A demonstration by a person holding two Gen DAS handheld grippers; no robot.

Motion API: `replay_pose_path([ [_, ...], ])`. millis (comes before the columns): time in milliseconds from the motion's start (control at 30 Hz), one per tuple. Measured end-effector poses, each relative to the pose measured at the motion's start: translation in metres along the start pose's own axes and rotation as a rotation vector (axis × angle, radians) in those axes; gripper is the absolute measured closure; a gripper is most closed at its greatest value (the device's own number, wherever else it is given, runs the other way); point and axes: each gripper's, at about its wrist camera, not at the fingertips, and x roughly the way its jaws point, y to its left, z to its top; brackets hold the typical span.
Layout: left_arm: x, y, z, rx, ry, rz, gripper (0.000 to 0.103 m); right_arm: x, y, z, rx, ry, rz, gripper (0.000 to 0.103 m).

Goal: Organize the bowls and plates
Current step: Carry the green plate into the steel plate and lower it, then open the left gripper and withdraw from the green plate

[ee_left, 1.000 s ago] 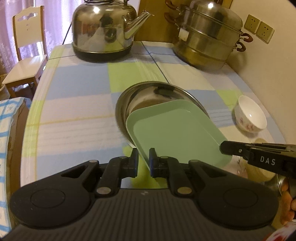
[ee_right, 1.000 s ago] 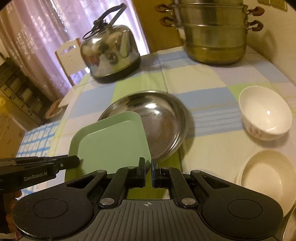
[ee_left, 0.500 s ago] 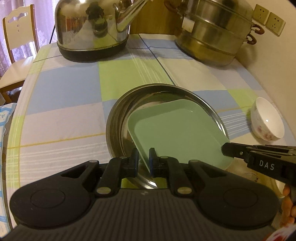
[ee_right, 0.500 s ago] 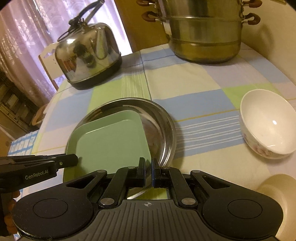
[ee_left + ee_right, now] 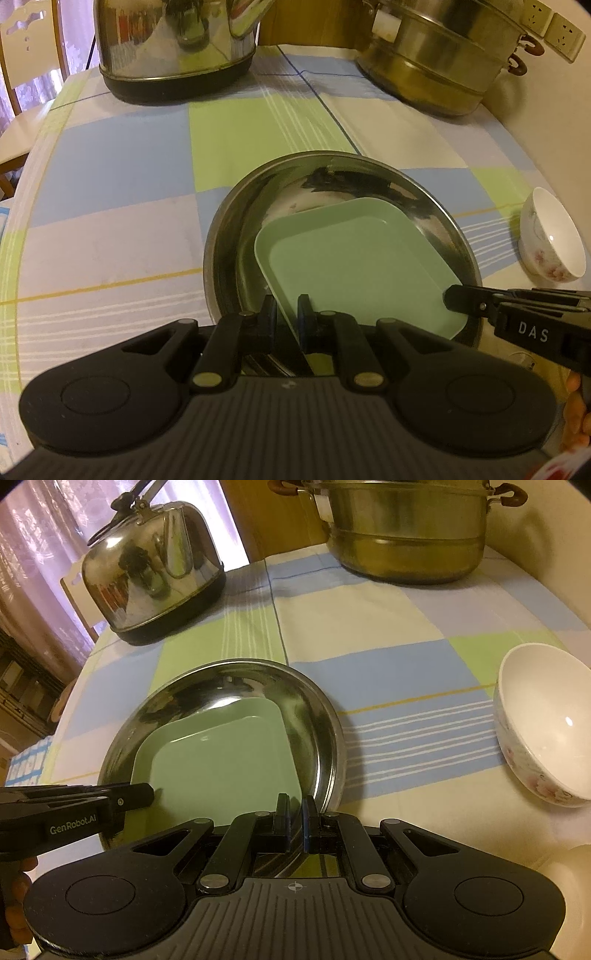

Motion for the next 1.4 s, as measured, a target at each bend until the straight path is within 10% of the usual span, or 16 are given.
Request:
replay_pose_path([
  [400,0.005,-0.001,-0.001,0.002,0.014,0.016,0.081,0.008,0.005,0.002,-0.066,0.009,-0.008,0.094],
  [833,-0.027,-0.011,-0.001,-0.002,-0.035,0.029,0.066,-0.020,0.014,0.000,-0.082,-0.066,0.027,0.044],
  [1400,-0.100,-0.030,-0.043,-0.013,-0.065,0.064,0.042,-0.088,0.005,-0.026,-0.031,-0.078,0.059,0.037],
])
